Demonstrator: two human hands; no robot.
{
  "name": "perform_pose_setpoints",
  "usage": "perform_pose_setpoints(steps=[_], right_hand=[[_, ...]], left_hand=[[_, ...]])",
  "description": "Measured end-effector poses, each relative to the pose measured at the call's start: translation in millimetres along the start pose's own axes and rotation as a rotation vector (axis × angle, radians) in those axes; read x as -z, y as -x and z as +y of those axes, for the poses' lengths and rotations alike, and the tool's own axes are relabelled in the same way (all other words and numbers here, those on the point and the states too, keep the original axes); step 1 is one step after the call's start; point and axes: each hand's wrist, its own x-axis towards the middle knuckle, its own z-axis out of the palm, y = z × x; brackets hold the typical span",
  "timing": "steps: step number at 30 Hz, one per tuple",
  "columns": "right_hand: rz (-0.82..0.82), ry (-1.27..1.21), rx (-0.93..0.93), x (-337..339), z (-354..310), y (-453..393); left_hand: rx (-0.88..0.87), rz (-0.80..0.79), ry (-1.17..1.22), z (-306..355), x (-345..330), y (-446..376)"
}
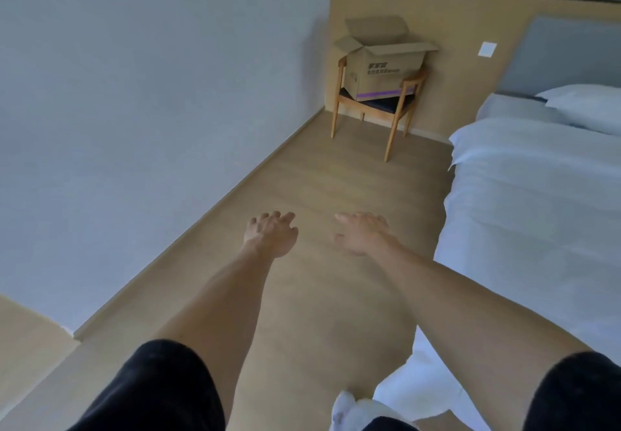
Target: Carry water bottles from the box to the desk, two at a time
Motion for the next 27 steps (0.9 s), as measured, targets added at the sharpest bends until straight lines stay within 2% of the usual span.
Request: perform_pose_setpoints(steps=[7,17,27], right_hand=[[-0.011,-0.022,-0.099,17,48,-98],[-0.031,-0.097,-0.135,89,143,-263],[-0.019,-0.154,-0.254,132,251,-365]], left_hand=[[-0.123,0.019,-0.038,42,19,-124],[-0.124,0.012,-0.059,105,79,-320],[-0.264,-0.019,-0.104,200,103,-478]])
